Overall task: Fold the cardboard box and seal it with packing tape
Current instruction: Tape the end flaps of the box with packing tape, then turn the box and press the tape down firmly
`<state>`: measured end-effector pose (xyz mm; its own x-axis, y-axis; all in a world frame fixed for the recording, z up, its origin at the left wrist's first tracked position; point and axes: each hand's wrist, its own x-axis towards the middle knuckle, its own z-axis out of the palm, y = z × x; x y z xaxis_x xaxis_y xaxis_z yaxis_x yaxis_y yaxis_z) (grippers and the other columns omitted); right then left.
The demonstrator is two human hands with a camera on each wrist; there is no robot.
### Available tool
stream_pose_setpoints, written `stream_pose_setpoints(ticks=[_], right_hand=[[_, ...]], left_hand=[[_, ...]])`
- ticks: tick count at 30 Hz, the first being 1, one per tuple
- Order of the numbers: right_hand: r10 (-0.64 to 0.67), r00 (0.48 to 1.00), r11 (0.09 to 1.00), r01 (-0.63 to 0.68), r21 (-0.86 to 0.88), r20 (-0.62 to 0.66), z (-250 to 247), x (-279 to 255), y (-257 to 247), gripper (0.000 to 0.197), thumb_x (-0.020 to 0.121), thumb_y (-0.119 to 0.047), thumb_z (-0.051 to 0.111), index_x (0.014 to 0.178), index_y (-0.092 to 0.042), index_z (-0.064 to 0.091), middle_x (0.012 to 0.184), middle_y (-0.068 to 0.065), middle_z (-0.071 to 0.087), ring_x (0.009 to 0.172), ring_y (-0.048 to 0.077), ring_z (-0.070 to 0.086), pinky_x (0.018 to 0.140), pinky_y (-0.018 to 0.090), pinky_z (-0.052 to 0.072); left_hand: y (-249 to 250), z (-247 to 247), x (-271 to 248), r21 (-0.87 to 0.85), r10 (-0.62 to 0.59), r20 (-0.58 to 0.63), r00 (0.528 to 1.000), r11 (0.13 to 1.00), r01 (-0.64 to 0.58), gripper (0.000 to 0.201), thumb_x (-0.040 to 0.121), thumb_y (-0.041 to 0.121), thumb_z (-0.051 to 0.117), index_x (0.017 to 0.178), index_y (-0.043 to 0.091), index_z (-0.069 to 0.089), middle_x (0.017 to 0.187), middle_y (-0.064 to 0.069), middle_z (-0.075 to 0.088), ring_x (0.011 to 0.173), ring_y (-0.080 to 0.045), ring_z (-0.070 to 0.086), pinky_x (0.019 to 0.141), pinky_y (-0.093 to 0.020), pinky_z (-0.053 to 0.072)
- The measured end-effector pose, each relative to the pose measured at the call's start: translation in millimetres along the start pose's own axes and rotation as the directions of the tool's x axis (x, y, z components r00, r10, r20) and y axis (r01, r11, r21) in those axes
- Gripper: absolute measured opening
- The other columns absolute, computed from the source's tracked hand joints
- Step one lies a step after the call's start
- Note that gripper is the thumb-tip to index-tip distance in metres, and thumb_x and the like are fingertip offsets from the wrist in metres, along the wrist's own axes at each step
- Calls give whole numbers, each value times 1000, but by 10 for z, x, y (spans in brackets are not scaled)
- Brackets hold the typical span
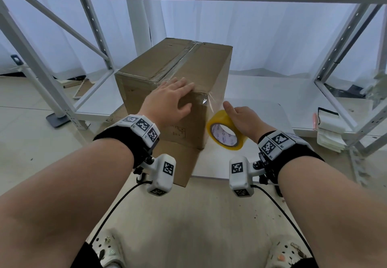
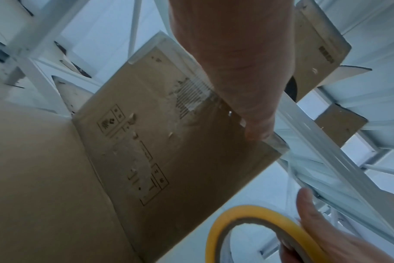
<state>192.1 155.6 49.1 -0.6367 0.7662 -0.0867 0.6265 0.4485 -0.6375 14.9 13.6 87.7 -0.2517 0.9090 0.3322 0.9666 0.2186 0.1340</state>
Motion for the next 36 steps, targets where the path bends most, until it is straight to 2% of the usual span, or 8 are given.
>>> stream_pose_setpoints(ticks=[5, 9, 12, 16, 19, 22, 29, 36], right_hand=[[23, 999, 999, -24, 37, 24, 63, 1, -20, 61, 98, -56, 18, 66, -12, 45, 68, 3, 47, 75, 23, 48, 78, 34, 34], [28, 999, 998, -26, 64, -30, -12, -24, 19, 67, 99, -56, 16, 114, -4, 56, 104, 9, 55, 101, 25, 50, 90, 35, 34], [56, 983, 996, -44, 77, -175, -143, -75, 148, 60, 99, -54, 27, 125, -5, 51, 125, 17, 53, 114, 32, 50, 98, 40, 37], [211, 947, 960, -248, -133, -244, -279, -272, 579, 28, 94, -24, 47, 114, -5, 53, 123, 22, 53, 112, 36, 52, 93, 39, 42], [407, 907, 831, -417, -369, -107, -191, -512, 965, 37, 89, -8, 46, 124, 5, 45, 119, 23, 58, 111, 36, 56, 88, 35, 47], [451, 892, 778, -410, -475, -32, 5, -662, 1275, 71, 91, -13, 48, 150, -1, 9, 122, 17, 58, 114, 34, 55, 93, 39, 47], [463, 877, 780, -471, -412, -127, 121, -787, 1428, 42, 89, -24, 59, 121, -4, 40, 122, 21, 52, 112, 38, 52, 88, 39, 45], [420, 904, 824, -415, -385, -77, 112, -771, 1353, 34, 93, -10, 47, 124, -1, 37, 119, 22, 56, 108, 37, 56, 83, 39, 44]], left_hand=[[39, 46, -38, 28, -28, 26, 999, 999, 27, 68, 90, 46, 52, 149, 30, 22, 157, -3, 18, 146, -19, 10, 119, -36, 5], [110, 84, -122, 43, -55, -15, 998, 998, 55, 68, 90, 43, 50, 149, 25, 21, 157, -5, 18, 146, -20, 9, 119, -38, 2], [212, 117, -246, -41, -36, -165, 986, 999, 30, 57, 89, 35, 55, 141, 18, 38, 145, -7, 38, 136, -25, 31, 114, -41, 21], [515, 208, -401, -252, -65, -218, 974, 968, 8, 21, 90, 28, 57, 103, 12, 54, 97, 0, 54, 89, -18, 51, 85, -37, 48], [823, 347, -463, -511, -187, 21, 982, 842, 171, 28, 93, 38, 53, 108, 17, 45, 83, 3, 60, 74, -15, 58, 72, -39, 53], [1084, 500, -483, -677, -275, 142, 951, 674, 296, 61, 91, 47, 53, 140, 25, 24, 93, 5, 62, 83, -15, 62, 76, -37, 53], [1273, 773, -394, -882, -538, 241, 808, 226, 413, 66, 81, 45, 68, 127, 24, 27, 94, 1, 56, 92, -27, 65, 88, -48, 53], [1297, 721, -227, -882, -599, 245, 762, 188, 432, 57, 86, 43, 64, 128, 18, 35, 106, -2, 54, 81, -20, 64, 78, -36, 55]])
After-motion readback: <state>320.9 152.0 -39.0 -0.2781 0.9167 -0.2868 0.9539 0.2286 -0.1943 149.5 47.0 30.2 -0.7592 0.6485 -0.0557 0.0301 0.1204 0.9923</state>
